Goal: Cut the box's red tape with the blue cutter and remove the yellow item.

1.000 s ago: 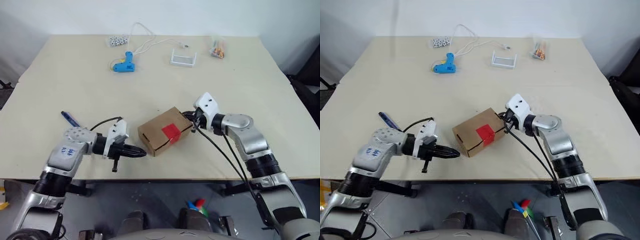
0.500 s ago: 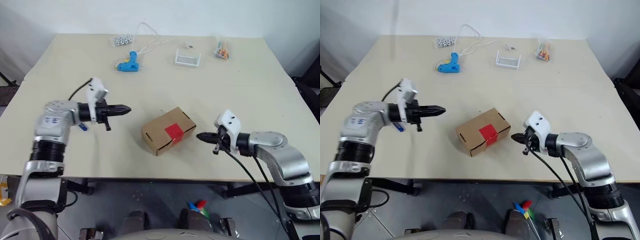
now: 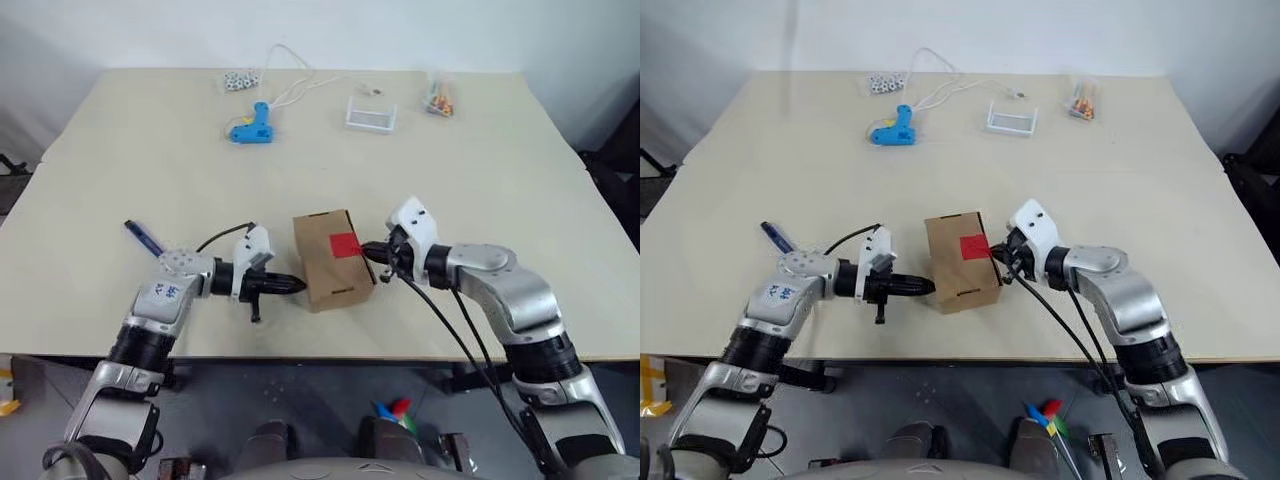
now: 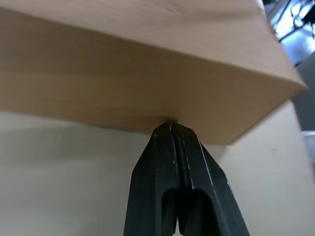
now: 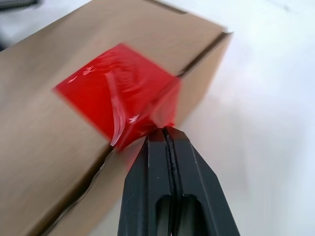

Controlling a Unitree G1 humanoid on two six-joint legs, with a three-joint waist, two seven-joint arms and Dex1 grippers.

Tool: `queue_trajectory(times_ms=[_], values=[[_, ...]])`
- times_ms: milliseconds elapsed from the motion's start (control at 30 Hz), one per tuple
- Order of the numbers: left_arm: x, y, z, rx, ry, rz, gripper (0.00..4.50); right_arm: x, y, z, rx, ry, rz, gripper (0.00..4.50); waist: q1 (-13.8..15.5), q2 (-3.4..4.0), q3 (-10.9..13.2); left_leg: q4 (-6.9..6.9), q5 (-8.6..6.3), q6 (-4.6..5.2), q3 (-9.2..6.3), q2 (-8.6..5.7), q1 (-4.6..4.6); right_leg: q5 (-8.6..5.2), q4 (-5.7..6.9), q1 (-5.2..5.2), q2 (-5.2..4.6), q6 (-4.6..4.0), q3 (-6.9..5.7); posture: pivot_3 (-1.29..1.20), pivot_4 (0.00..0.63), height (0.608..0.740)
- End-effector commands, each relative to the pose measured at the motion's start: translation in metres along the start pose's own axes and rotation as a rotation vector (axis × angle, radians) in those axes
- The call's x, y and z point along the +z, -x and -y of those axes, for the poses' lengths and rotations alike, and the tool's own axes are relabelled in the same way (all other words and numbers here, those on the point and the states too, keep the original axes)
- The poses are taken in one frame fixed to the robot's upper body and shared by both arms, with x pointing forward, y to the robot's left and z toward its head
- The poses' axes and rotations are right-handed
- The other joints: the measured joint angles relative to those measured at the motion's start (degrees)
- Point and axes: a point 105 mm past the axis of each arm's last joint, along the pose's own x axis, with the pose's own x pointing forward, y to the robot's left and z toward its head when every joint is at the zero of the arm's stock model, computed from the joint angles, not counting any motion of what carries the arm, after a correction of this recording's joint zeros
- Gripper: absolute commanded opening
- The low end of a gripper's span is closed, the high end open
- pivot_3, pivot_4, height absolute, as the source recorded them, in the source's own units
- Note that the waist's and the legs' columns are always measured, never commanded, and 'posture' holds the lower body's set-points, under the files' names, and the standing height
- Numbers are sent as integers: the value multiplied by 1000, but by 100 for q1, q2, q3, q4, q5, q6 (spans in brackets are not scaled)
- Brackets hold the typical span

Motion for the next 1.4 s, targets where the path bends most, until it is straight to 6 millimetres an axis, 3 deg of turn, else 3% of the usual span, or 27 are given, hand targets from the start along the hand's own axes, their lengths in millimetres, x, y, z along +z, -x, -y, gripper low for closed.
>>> queue_trajectory(times_ms=[33, 267, 367, 433, 467, 567, 733, 800, 833, 900, 967, 1000, 1100, 1333, 1400], values=[[16, 11, 7, 65, -15, 58, 46, 6, -9, 7, 12, 47, 29, 0, 9, 0, 0, 0, 0, 0, -2, -1, 0, 0, 0, 1, 0, 0, -1, 0, 150, 740], [13, 20, 12, 153, 23, 82, 46, 10, -13, 19, 39, 128, 59, 0, -12, 1, 0, 0, 0, -1, -4, 0, 2, 0, 2, 3, 1, 0, -1, 0, 150, 740], [16, 35, 16, 176, 21, 114, 46, 21, 7, 30, 40, 159, 111, 0, -21, 2, 1, -4, 0, -1, -8, 1, 2, 0, -1, 3, 1, 0, 0, 0, 150, 740], [20, 58, 16, 221, 34, 161, 46, 26, 29, 32, 64, 163, 154, 0, -5, 3, 2, -7, 0, -1, -13, 2, 1, 0, -4, 1, 1, 0, 0, 0, 150, 740], [20, 73, 16, 248, 53, 182, 46, 27, 41, 32, 79, 149, 175, 0, -1, 3, 2, -7, 0, -1, -16, 3, 0, 0, -7, 1, 1, 0, -1, 0, 150, 740], [-4, 143, 12, 480, 66, 162, 595, 26, 91, 25, 158, 127, 265, 523, -1, 3, 2, -15, -1, -1, -30, 5, 1, 0, -17, 3, 2, 0, -4, 0, 150, 740], [-52, 244, 22, 938, 69, 116, 2117, 25, 122, 15, 133, 146, 350, 2255, -34, 6, 3, -34, -6, 0, -9, 10, 27, 0, -40, 18, 2, 0, -1, 0, 150, 740], [-74, 302, 40, 1229, 110, 149, 2708, 34, 130, 2, 121, 199, 483, 2907, -32, 5, 3, -35, -7, 0, -7, 17, 36, -1, -43, 22, 3, -2, -1, 0, 150, 740], [-87, 332, 60, 1374, 154, 175, 2983, 36, 133, -4, 136, 188, 535, 3248, -36, 4, 3, -35, -10, -1, -7, 20, 37, -1, -43, 22, 3, -2, -1, 0, 150, 740], [-100, 358, 87, 1514, 196, 192, 3508, 38, 138, -11, 167, 144, 594, 3859, -64, 1, 1, -40, -19, -2, -5, 57, 39, 0, -46, 21, 6, -2, 0, 0, 150, 740], [-105, 352, 106, 1523, 217, 176, 4059, 37, 144, -14, 191, 167, 616, 4463, -52, 2, 2, -27, -41, 11, 1, 58, 40, 1, -43, 22, 2, 0, 0, 0, 150, 740], [-107, 349, 111, 1520, 221, 167, 4443, 36, 146, -16, 206, 182, 611, 4500, 15, 2, 3, -12, -54, 22, 7, 55, 43, 2, -41, 28, -3, 3, 1, 0, 150, 740], [-101, 327, 109, 1482, 227, 199, 4443, 37, 150, -15, 216, 227, 609, 4500, 168, -6, -2, 3, -70, 35, 3, 52, 41, 5, -60, 40, -9, 8, 3, 0, 150, 740], [-68, 247, 55, 1400, 328, 340, 4443, 35, 154, -13, 271, 283, 550, 4500, 189, -11, -10, 5, -66, 30, 4, 54, 36, 9, -74, 43, -3, -2, 13, 0, 150, 740], [-62, 214, 30, 1407, 422, 319, 4443, 35, 154, -11, 279, 281, 541, 4500, 155, -11, -11, 5, -67, 29, 6, 56, 37, 13, -70, 43, 0, -2, 11, 0, 150, 740]])
